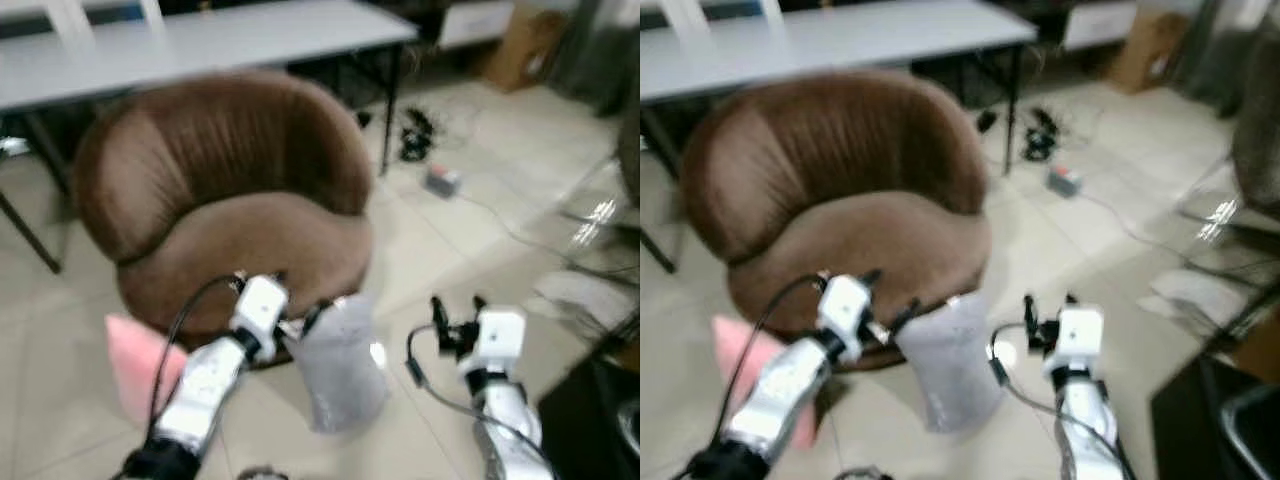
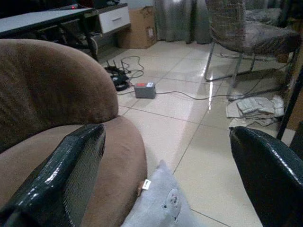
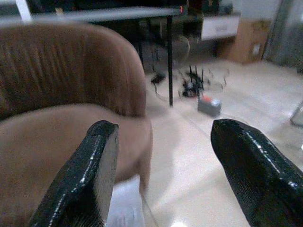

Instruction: Move the pillow to the sofa from floor

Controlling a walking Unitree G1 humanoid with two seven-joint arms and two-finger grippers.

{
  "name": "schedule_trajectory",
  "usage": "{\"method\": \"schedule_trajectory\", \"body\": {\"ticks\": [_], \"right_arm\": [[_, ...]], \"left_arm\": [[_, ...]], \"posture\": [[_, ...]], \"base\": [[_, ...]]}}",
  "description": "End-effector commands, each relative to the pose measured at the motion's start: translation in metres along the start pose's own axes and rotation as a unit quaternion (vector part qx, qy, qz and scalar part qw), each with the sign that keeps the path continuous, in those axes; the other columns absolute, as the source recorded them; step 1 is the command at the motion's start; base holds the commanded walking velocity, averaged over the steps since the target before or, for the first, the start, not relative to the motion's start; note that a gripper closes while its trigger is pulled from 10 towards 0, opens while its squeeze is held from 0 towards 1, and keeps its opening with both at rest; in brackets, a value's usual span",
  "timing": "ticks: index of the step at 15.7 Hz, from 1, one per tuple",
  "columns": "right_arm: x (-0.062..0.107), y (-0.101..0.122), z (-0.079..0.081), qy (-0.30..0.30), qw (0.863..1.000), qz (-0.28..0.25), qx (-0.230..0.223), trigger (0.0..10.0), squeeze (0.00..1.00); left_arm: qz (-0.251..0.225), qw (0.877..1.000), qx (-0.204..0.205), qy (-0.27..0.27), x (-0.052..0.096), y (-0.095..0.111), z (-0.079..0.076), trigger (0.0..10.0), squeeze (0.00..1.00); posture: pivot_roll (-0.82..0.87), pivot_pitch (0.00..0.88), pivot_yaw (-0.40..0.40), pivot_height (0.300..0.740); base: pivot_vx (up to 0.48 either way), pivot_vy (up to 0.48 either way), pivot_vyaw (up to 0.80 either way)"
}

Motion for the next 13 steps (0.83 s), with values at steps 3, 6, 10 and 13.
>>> {"method": "schedule_trajectory", "body": {"ticks": [3,6,10,13], "right_arm": [[-0.005,0.001,-0.008,-0.01,1.0,-0.001,0.001,10.0,0.0],[-0.012,0.004,-0.004,0.008,1.0,-0.003,0.002,10.0,0.0],[-0.009,-0.007,-0.001,0.014,1.0,0.026,0.009,10.0,0.0],[-0.005,-0.012,0.003,0.024,0.999,0.037,0.008,10.0,0.0]], "left_arm": [[-0.016,0.999,0.0,0.028,-0.011,0.013,0.017,10.0,0.0],[0.01,0.999,0.001,0.034,-0.015,0.006,0.023,10.0,0.0],[0.033,0.996,0.047,0.063,-0.019,-0.007,0.02,10.0,0.0],[0.041,0.995,0.052,0.078,-0.022,-0.011,0.017,10.0,0.0]], "posture": [[-0.01,0.008,0.057,0.74],[-0.02,0.005,0.058,0.74],[-0.02,0.015,0.053,0.74],[-0.02,0.022,0.049,0.74]], "base": [[0.0,0.0,0.0],[0.0,0.0,0.0],[0.0,0.0,0.0],[0.0,0.0,0.0]]}}
Point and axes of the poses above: a point about 5 cm out from each wrist's last joint towards the gripper, its own x axis pointing back from the gripper into the wrist, its own y axis along the axis of the wrist's last joint, z = x × y, the point moved 4 cm from there along -x, pointing out of the wrist towards the gripper, and after that the axes turned 4 degrees about x, right-handed, at the moved point
